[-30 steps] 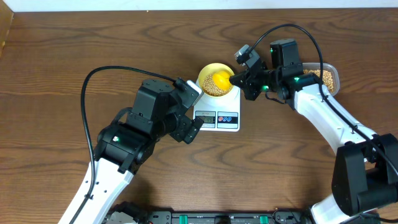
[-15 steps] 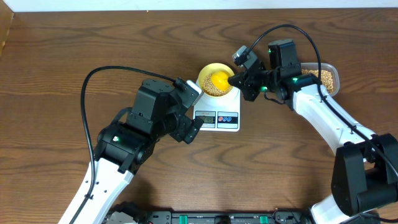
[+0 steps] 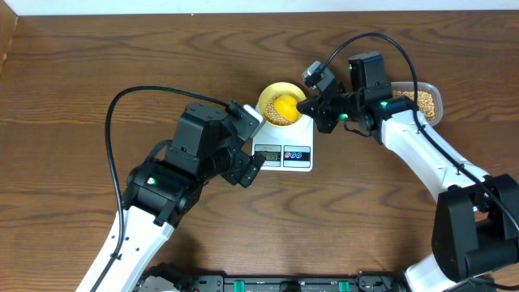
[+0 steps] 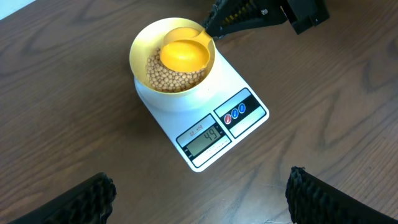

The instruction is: Scoop item into bowl and weigh 50g on scale

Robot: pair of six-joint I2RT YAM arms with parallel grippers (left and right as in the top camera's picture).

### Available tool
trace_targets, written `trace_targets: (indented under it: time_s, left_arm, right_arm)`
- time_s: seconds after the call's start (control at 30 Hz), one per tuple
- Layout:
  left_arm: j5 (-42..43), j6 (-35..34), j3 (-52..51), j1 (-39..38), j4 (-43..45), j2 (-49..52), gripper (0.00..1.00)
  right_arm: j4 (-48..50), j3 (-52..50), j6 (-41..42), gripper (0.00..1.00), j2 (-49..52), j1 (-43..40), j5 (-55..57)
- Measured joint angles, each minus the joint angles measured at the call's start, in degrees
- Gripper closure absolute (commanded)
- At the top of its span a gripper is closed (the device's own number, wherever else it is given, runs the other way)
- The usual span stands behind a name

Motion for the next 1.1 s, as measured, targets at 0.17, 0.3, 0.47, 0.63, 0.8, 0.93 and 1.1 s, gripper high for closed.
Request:
trace_targets:
  time_s: [0.17, 0.3, 0.47, 0.63, 0.8, 0.93, 1.1]
  left_arm:
    - [0.00, 0.02, 0.00, 0.00, 0.00, 0.00, 0.10]
    - [0.00, 0.02, 0.00, 0.00, 0.00, 0.00, 0.10]
    - [0.00, 0.02, 0.00, 0.00, 0.00, 0.00, 0.10]
    - [0.00, 0.00, 0.00, 0.00, 0.00, 0.00, 0.10]
    - [0.00, 0.00, 0.00, 0.00, 0.02, 0.00, 0.10]
    - [0.00, 0.00, 0.00, 0.00, 0.00, 0.00, 0.10]
    - [0.00, 0.00, 0.00, 0.00, 0.00, 0.00, 0.10]
  right_arm:
    - [-0.09, 0.00, 0.00, 0.99, 0.00, 0.00, 0.00]
    - [-0.15, 0.00, 0.00, 0.99, 0.00, 0.00, -0.02]
    - [-0.26, 0.00, 0.07, 0.99, 0.00, 0.00, -0.04]
    - [-0.94, 0.00, 0.07, 0.99, 0.00, 0.00, -0.04]
    - [-1.73, 0.00, 0.07, 0.99, 0.00, 0.00, -0.04]
    - [-1.40, 0.00, 0.07, 0.99, 0.00, 0.00, -0.04]
    - [2.27, -0.02, 0.17, 0.99, 0.00, 0.00, -0.07]
